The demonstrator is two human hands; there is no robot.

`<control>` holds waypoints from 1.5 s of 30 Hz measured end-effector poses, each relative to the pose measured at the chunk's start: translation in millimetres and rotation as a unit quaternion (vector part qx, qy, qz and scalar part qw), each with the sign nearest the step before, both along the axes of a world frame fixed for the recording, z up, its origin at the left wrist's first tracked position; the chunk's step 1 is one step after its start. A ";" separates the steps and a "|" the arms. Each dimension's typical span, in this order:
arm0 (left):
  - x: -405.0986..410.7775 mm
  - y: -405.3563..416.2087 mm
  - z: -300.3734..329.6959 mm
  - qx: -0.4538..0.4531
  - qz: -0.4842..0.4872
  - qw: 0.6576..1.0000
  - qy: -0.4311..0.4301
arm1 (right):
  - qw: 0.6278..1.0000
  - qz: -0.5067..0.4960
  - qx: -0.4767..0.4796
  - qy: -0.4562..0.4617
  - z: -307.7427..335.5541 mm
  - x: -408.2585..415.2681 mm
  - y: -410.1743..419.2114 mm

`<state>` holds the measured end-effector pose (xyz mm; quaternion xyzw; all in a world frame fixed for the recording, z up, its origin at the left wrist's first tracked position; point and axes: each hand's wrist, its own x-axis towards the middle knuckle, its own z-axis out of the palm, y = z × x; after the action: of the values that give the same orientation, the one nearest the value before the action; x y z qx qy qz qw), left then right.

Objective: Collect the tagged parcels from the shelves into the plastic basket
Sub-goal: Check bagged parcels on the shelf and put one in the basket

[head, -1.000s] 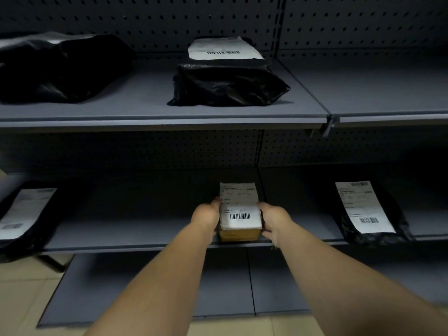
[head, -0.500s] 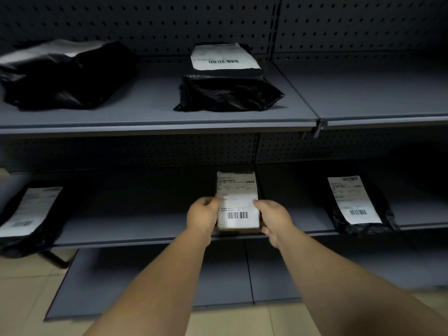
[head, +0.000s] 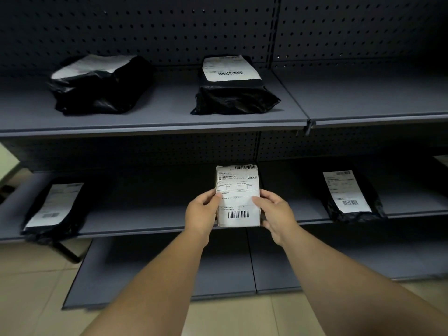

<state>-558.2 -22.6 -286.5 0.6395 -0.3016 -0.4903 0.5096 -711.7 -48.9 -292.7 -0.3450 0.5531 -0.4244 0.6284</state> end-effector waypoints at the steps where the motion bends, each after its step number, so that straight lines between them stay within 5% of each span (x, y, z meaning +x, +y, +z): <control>1: 0.2 2.0 0.2 -0.004 -0.002 1.000 -0.004 | 1.000 -0.001 -0.005 -0.002 1.1 -0.6 2.4; 16: -2.0 2.5 -6.3 -0.027 0.001 0.999 -0.033 | 0.999 0.001 -0.028 0.017 2.1 -3.0 5.1; 45: 25.8 -92.6 -67.6 0.164 -0.014 0.985 -0.048 | 0.984 0.067 0.150 0.069 -48.7 18.5 -87.5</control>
<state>-532.4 -115.2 -354.1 0.7330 -0.2500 -0.5087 0.3761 -693.1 -136.4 -341.4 -0.3113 0.6286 -0.2684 0.6602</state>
